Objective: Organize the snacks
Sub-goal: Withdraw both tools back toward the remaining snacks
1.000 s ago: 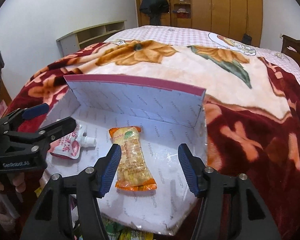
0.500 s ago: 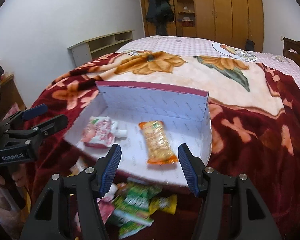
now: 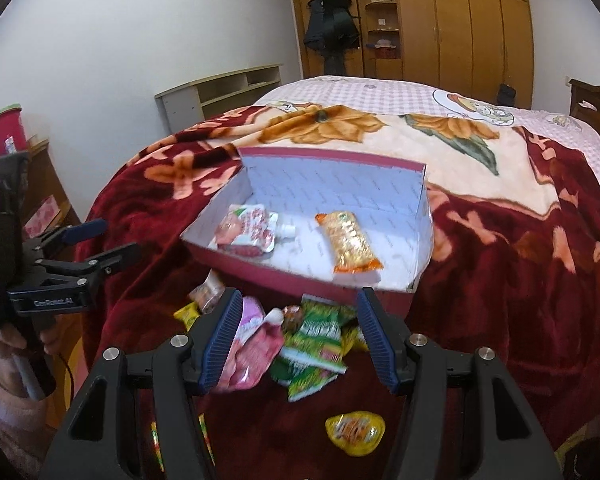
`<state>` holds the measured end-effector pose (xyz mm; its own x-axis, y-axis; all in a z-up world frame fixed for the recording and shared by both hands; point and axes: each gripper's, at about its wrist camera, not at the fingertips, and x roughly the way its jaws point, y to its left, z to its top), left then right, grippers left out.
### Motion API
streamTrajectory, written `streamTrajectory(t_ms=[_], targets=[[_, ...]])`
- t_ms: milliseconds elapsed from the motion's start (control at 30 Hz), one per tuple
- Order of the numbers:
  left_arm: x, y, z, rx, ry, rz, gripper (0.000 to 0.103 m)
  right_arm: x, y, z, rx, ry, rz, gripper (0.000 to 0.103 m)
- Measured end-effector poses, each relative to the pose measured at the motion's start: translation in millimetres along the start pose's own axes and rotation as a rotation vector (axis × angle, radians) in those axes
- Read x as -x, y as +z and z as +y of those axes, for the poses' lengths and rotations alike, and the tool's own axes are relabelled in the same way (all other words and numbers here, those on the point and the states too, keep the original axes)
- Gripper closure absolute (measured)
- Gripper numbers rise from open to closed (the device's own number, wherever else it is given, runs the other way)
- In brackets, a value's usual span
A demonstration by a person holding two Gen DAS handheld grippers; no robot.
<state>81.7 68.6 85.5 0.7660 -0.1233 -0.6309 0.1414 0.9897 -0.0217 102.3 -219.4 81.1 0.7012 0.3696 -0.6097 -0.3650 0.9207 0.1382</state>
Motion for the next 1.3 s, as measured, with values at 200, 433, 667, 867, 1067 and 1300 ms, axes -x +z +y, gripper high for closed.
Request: streamTrajectory(t_ms=[200, 433, 667, 867, 1067, 1300], targets=[[-9, -30, 2, -0.026, 0.0, 0.056, 0.0, 3, -25, 1, -0.014, -0.008, 0.021, 0.042], [-31, -52, -9, 0.023, -0.052, 0.104, 0.0, 4, -60, 2, -0.001, -0.07, 0.036, 0.042], [-54, -67, -17, 0.038, -0.054, 0.162, 0.008, 6, -84, -5, -0.007, -0.149, 0.002, 0.042], [-62, -69, -26, -0.021, 0.018, 0.14, 0.023, -6, -95, -11, 0.003, -0.198, 0.018, 0.042], [-70, -70, -38, -0.062, -0.006, 0.142, 0.036, -13, -103, -21, -0.026, -0.218, 0.02, 0.042], [-86, -70, -38, -0.051, 0.029, 0.143, 0.035, -26, -110, -39, -0.1, -0.172, 0.048, 0.042]])
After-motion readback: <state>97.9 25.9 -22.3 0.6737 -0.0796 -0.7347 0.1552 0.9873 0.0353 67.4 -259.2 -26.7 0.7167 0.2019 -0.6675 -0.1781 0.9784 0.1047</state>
